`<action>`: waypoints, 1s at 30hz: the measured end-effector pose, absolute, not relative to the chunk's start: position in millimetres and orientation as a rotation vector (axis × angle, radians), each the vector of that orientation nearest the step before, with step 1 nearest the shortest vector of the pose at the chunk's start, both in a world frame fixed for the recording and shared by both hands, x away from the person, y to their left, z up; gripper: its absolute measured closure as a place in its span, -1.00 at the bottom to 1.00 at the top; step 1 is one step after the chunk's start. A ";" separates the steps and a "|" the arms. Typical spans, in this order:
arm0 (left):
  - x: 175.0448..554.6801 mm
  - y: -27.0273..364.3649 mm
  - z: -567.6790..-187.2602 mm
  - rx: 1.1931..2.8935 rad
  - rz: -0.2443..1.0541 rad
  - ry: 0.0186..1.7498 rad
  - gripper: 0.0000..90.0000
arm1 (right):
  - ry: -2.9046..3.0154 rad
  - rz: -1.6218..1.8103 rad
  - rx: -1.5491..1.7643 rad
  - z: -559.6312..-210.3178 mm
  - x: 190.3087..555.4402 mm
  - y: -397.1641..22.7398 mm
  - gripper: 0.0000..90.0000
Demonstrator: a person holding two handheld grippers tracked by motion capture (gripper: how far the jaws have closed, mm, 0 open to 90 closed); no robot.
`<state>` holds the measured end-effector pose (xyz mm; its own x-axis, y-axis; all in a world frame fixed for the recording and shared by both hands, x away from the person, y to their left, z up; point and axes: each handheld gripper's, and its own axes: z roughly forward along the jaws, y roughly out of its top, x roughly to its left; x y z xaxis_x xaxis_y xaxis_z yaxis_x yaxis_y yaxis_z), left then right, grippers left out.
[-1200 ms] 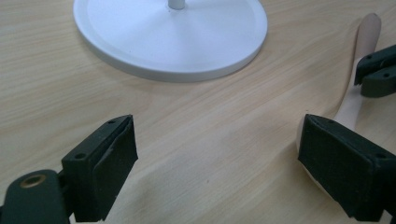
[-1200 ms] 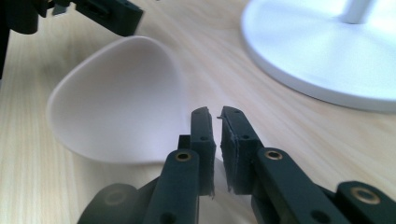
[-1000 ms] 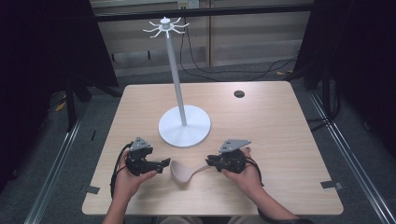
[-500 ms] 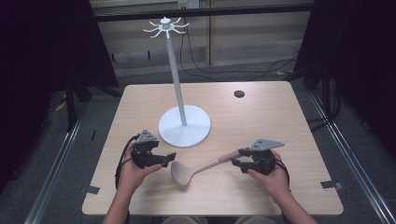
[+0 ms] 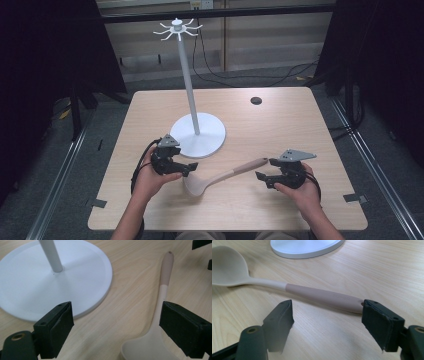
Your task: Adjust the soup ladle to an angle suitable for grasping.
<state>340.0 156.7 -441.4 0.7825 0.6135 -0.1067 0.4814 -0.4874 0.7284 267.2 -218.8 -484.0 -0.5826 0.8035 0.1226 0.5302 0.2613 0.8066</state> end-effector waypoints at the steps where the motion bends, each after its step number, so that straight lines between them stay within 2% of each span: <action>1: 340.3 153.0 -440.1 2.187 0.218 0.797 -0.73 | 2.224 1.221 1.229 -483.3 267.6 -220.7 -0.55; 10: 343.0 112.5 -431.9 2.288 0.167 0.700 -0.68 | 2.223 1.209 1.263 -483.8 269.4 -222.6 -0.70; 16: 345.9 88.7 -440.7 2.365 0.114 0.653 -0.58 | 2.209 1.201 1.292 -484.7 269.6 -224.1 -0.79; 22: 348.0 72.0 -446.2 2.470 0.077 0.584 -0.45 | 2.199 1.199 1.307 -485.0 269.8 -226.4 -0.81; 30: 350.1 58.1 -445.3 2.498 0.062 0.555 -0.29 | 2.195 1.201 1.318 -484.7 269.8 -227.4 -0.83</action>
<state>350.1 58.1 -445.3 0.9128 0.4013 -0.0760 0.3749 -0.7493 0.5459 269.8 -227.4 -484.7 -0.5276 0.8366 0.1473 0.5750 0.2241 0.7869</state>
